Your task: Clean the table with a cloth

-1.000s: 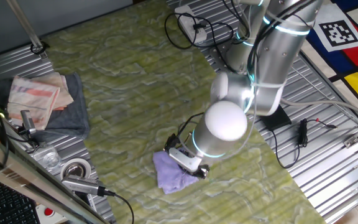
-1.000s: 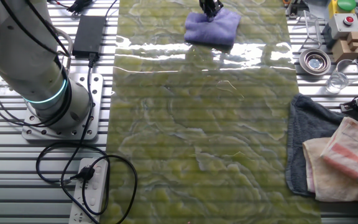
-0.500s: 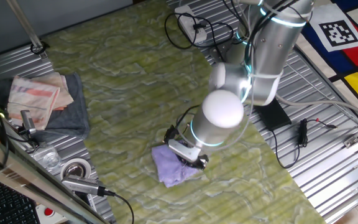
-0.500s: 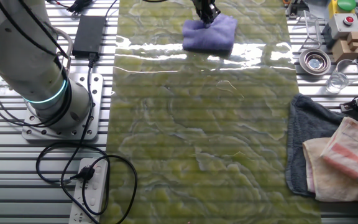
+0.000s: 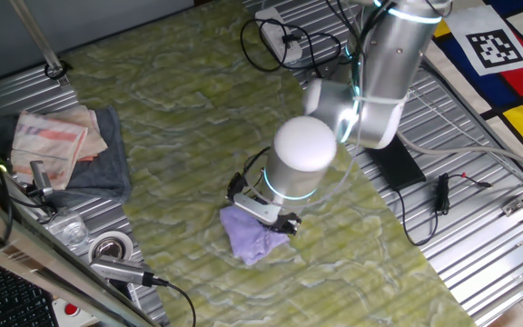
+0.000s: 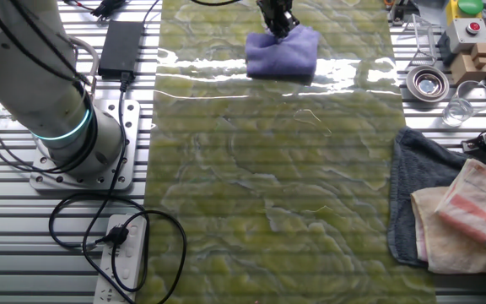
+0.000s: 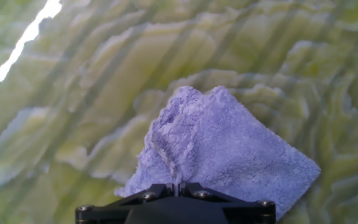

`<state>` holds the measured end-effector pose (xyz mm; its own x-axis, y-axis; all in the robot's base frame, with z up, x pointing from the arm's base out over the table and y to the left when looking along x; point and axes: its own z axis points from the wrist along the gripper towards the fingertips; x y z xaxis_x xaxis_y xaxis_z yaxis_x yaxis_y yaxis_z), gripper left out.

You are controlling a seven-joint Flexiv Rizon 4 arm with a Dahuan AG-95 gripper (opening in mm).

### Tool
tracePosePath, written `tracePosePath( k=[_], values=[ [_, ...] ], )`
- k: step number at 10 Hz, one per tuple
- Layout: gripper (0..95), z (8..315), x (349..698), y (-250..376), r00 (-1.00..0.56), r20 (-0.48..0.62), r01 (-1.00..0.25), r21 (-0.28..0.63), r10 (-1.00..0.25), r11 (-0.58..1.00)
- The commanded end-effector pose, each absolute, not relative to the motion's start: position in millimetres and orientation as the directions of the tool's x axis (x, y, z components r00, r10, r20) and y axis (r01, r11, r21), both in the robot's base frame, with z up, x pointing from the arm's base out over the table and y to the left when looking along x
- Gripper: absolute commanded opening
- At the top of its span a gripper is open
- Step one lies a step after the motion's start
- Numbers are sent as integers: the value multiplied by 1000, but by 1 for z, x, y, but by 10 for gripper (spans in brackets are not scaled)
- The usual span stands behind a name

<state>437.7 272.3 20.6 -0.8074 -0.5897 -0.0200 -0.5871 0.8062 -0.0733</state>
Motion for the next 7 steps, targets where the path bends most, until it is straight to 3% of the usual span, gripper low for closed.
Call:
tracePosePath(
  k=[1, 7],
  values=[
    [0, 22, 434, 266, -795, -19, -604, -74, -606, 794],
    [0, 27, 425, 249, -762, 0, -646, -65, -648, 760]
  ],
)
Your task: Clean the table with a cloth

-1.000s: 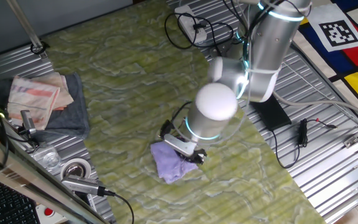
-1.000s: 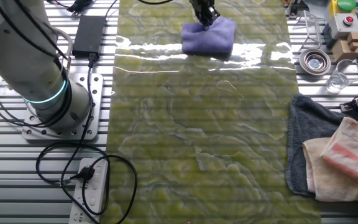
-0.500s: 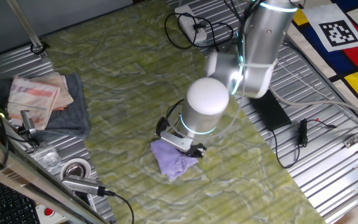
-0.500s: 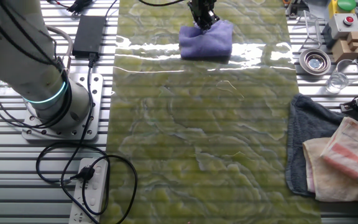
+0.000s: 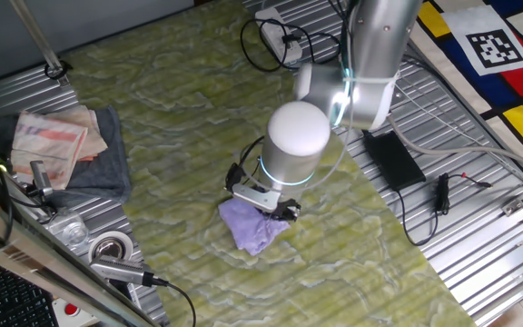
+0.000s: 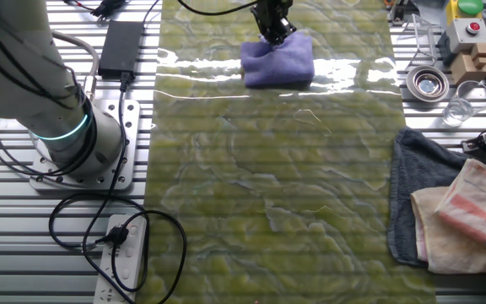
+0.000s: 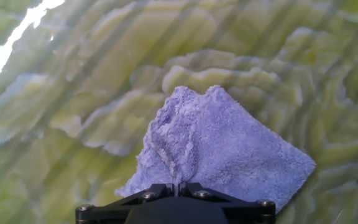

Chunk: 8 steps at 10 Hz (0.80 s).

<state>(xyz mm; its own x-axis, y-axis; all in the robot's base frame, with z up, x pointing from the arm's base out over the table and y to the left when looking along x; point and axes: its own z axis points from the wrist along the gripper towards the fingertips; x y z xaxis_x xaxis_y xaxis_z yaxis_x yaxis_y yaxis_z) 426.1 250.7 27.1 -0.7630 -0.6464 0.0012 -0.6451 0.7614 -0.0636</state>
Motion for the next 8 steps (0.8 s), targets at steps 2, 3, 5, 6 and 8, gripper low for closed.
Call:
tracePosePath(
  k=[2, 3, 5, 6, 8],
  values=[
    [0, 28, 423, 246, -754, 6, -655, -63, -656, 753],
    [0, 31, 421, 241, -745, 14, -666, -61, -667, 743],
    [0, 34, 420, 236, -738, 23, -674, -60, -674, 736],
    [0, 34, 420, 236, -751, 18, -660, -57, -660, 749],
    [0, 34, 420, 236, -790, 18, -613, -48, -613, 789]
  ],
)
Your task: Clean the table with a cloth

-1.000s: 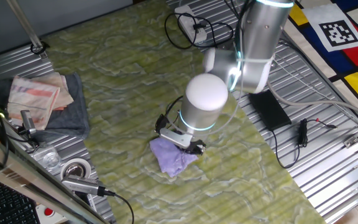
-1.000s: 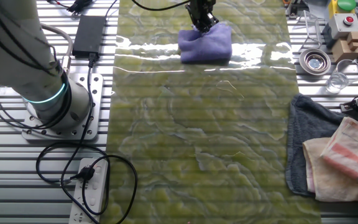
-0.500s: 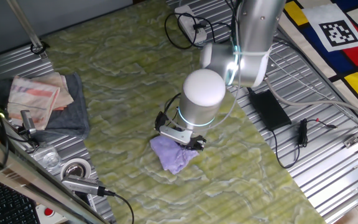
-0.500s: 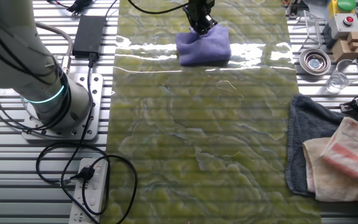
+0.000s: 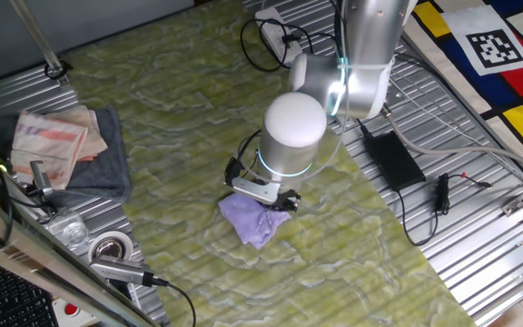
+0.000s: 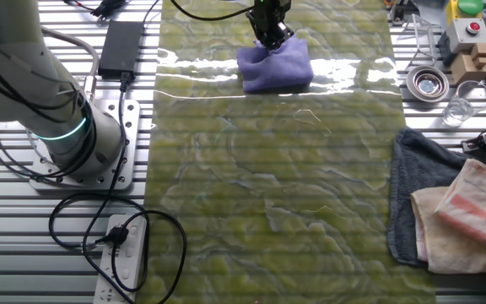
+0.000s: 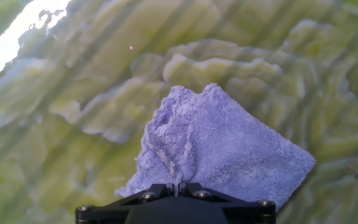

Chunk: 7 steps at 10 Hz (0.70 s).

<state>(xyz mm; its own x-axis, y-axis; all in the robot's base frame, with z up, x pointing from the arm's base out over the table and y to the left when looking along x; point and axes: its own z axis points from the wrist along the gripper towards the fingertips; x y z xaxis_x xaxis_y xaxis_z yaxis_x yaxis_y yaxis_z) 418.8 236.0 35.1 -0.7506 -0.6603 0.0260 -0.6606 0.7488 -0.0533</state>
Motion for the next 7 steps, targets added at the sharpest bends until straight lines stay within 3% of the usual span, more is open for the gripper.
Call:
tracePosePath(
  k=[1, 7],
  values=[
    [0, 34, 420, 236, -817, 35, -576, -44, -575, 816],
    [0, 34, 420, 236, -912, 67, -406, -35, -404, 913]
  ],
)
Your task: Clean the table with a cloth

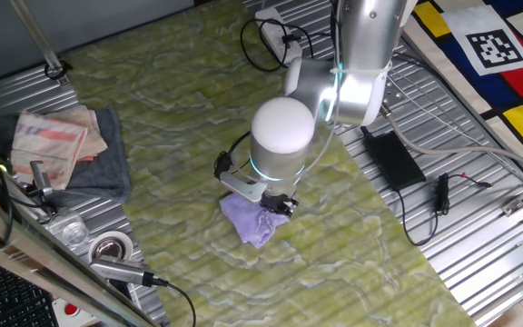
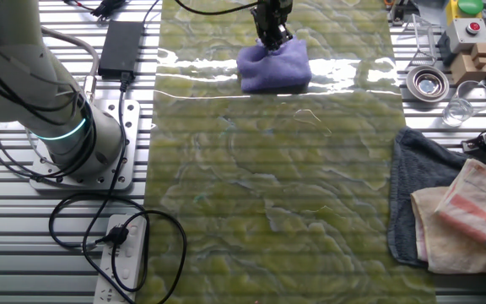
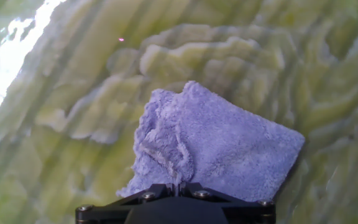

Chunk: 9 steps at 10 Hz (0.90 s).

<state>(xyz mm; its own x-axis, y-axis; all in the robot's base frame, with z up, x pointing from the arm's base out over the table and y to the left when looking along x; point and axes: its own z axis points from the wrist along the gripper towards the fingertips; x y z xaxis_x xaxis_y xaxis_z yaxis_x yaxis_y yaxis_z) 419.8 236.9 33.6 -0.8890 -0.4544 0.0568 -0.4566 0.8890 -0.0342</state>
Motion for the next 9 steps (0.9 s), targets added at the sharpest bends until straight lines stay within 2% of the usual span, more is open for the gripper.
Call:
tracePosePath(
  k=[1, 5, 9],
  values=[
    [0, 34, 420, 236, -911, 67, -409, -32, -406, 912],
    [0, 34, 420, 236, -912, 64, -409, -30, -406, 912],
    [0, 34, 423, 218, -887, 41, -460, 4, -460, 888]
  ],
)
